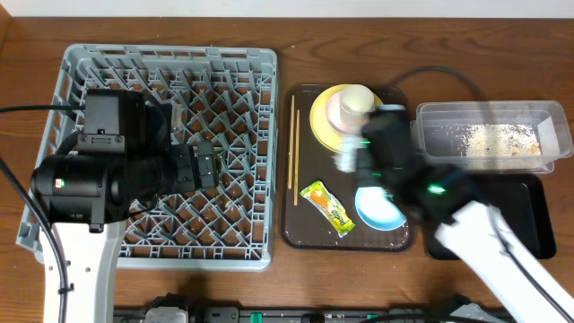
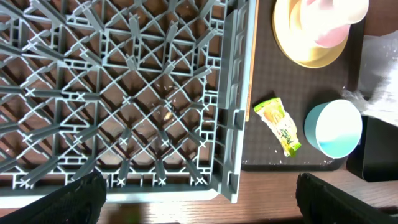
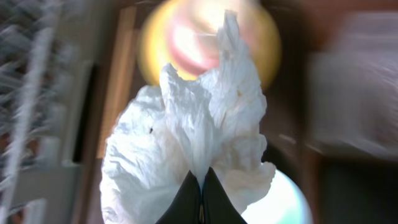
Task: Sort waste into correct bins and load items into the dishwasher rack
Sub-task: 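Grasp the white tissue with the right gripper and drop it on black tray, then grasp the yellow-green snack wrapper with the right gripper, then carry the wrapper with the right gripper and drop it on black tray, then swing the left gripper from the rack toward the yellow plate, then lower the left gripper to the yellow plate rim beside the chopsticks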
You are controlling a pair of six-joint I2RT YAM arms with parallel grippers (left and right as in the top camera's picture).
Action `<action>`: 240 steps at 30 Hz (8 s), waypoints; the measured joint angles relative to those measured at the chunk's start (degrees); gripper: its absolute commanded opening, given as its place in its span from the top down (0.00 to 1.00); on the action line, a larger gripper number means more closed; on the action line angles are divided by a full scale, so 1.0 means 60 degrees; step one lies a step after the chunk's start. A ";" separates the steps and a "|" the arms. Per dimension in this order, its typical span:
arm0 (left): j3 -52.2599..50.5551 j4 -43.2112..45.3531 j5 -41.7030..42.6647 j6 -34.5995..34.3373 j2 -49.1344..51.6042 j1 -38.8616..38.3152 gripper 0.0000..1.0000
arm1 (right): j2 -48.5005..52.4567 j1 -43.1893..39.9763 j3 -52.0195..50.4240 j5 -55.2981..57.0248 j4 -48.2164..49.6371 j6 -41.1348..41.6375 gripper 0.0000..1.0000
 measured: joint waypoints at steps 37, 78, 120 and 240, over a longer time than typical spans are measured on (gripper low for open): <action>0.0000 0.0004 -0.0004 0.0000 0.0000 0.0000 0.01 | -0.1574 -0.6947 -0.2248 -0.1191 -0.0688 -0.0310 0.34; 0.0000 0.0004 -0.0004 0.0000 0.0000 0.0000 0.01 | 0.4572 0.2350 -0.1916 -0.2127 0.3399 -0.3934 0.73; 0.0000 0.0007 -0.0004 0.0000 0.0000 0.0000 0.01 | 0.1038 -0.5508 -0.1861 -0.0368 -0.1410 0.1180 0.99; 0.3104 0.2503 -0.2204 -0.3424 0.7406 -0.5723 0.66 | 0.0335 -0.6921 -0.2667 0.0273 -0.0849 0.0721 0.01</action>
